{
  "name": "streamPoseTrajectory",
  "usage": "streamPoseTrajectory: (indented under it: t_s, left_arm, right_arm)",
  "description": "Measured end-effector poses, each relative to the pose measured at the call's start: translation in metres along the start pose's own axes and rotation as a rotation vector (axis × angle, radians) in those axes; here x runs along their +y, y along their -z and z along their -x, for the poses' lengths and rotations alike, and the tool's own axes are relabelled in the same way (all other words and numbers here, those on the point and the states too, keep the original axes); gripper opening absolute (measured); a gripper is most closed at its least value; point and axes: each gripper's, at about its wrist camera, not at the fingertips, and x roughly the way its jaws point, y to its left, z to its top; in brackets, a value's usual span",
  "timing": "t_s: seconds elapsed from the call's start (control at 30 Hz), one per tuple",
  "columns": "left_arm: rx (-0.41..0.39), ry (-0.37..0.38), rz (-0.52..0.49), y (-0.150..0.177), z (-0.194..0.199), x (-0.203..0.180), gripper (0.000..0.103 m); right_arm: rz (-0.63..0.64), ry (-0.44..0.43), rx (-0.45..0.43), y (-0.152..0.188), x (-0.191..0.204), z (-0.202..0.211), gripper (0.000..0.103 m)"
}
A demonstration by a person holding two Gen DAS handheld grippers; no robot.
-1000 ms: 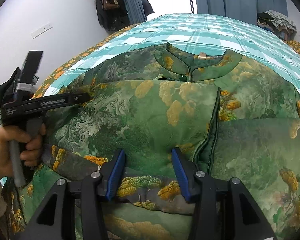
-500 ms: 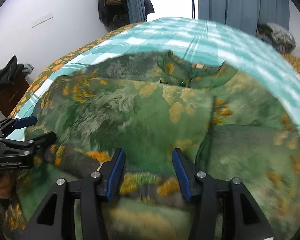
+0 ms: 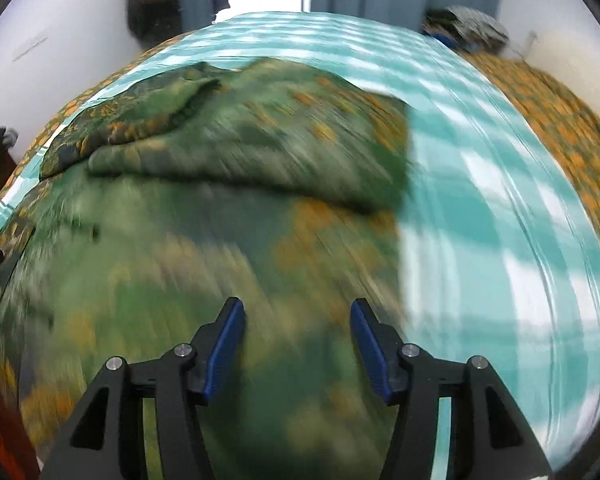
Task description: Fold large clothes
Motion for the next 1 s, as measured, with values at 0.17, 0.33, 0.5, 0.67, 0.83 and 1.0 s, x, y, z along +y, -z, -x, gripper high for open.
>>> streamPoseTrajectory:
  t_s: [0.17,0.33,0.5,0.67,0.83,1.0]
  left_arm:
    - [-0.004,0.086,0.097,-0.017,-0.004,0.009,0.098]
    - [0.046,0.053,0.044,-0.007,-0.013,-0.004,0.098]
    - [0.076,0.085,0.031,0.028,0.016,0.013,0.098]
    - [0.139,0.175,0.148,0.05,0.016,0.052,0.098]
    - [0.259,0.251,0.134,0.062,-0.008,0.036,0.096]
    - [0.284,0.208,0.121,0.062,0.007,0.029,0.028]
  right_arm:
    - [-0.141,0.05,-0.007,0.016,-0.044,0.011,0.069]
    - [-0.112,-0.098,0.048,0.005,-0.024,0.007,0.069]
    - [-0.133,-0.152,0.108,0.037,-0.035,0.014,0.069]
    - [-0.202,-0.28,0.187,0.072,-0.047,0.021,0.069]
    - [-0.223,-0.344,0.255,0.084,-0.035,0.002,0.071]
    - [-0.229,-0.338,0.222,0.075,-0.034,0.021,0.016]
